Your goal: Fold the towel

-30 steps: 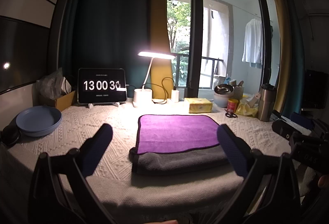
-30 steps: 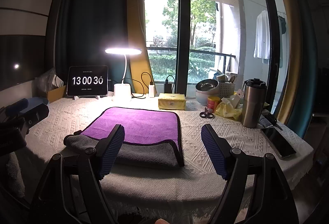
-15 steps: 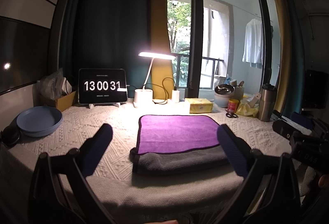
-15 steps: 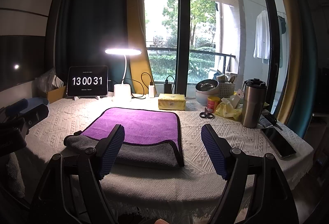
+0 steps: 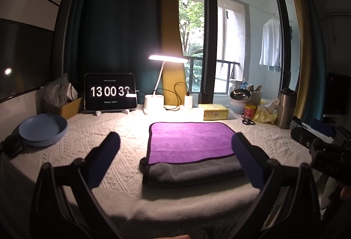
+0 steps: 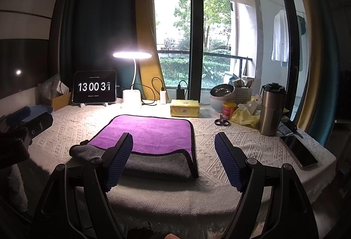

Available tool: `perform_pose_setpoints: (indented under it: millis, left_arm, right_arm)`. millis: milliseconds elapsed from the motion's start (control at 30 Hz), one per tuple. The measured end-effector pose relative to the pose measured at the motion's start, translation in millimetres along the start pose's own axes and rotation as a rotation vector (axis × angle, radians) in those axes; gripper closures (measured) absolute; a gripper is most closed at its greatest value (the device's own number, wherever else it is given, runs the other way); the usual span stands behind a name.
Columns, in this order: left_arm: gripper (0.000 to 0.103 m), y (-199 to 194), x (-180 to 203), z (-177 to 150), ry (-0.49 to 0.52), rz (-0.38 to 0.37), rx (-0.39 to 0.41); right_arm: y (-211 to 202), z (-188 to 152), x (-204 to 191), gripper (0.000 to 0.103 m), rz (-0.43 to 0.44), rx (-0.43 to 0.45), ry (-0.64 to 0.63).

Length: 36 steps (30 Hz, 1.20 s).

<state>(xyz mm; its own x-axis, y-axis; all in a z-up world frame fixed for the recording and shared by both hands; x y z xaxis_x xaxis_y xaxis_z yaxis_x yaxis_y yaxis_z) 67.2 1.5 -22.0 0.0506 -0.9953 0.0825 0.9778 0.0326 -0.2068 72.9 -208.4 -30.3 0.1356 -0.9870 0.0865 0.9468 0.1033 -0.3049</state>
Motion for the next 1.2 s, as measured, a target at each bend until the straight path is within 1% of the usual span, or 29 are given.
perform_pose_setpoints:
  millis: [133,333,467,600,700,867,967,1033,1067,1100,1167,1200]
  left_arm:
    - [0.001,8,-3,-1,0.008,0.015,-0.023]
    - [0.001,38,-8,-10,0.028,0.029,-0.122]
    - [0.001,65,-13,-20,0.032,0.026,-0.2]
    - [0.002,93,-20,-31,-0.003,0.001,-0.287]
    - [0.002,107,-23,-40,-0.028,-0.009,-0.335]
    - [0.002,126,-27,-55,-0.032,-0.017,-0.41]
    - [0.002,134,-29,-64,-0.033,-0.019,-0.446]
    - [0.003,138,-29,-69,-0.029,-0.022,-0.462]
    - [0.007,140,-29,-70,-0.025,-0.022,-0.466]
    - [0.013,141,-28,-72,-0.018,-0.023,-0.472]
    - [0.018,146,-27,-76,-0.007,-0.025,-0.491]
    - [0.026,148,-27,-78,-0.002,-0.024,-0.499]
  right_arm:
    - [4,1,0,0.023,0.003,-0.006,0.003]
    - [23,1,10,0.023,-0.014,-0.045,0.007]
    - [50,-8,21,0.023,0.001,-0.121,0.028]
    - [77,-19,27,0.023,0.025,-0.196,0.04]
    - [95,-27,29,0.023,0.048,-0.239,0.045]
    - [120,-41,29,0.024,0.09,-0.303,0.056]
    - [131,-47,29,0.027,0.113,-0.336,0.066]
    - [138,-52,28,0.031,0.126,-0.357,0.07]
    - [141,-54,28,0.032,0.131,-0.365,0.072]
    - [144,-55,28,0.035,0.134,-0.371,0.074]
    - [149,-58,28,0.038,0.142,-0.388,0.081]
    - [152,-59,28,0.04,0.148,-0.395,0.088]
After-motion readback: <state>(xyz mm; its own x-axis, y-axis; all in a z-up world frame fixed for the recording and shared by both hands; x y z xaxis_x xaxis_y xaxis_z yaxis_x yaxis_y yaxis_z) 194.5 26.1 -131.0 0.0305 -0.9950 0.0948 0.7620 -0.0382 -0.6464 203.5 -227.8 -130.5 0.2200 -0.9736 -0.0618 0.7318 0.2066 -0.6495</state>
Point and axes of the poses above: each gripper's, at about its wrist camera, not at the fingertips, and y roughly the way its jaws point, x to its right, z to its top, the point moved 6 cm from there along y, roughly the way its jaws point
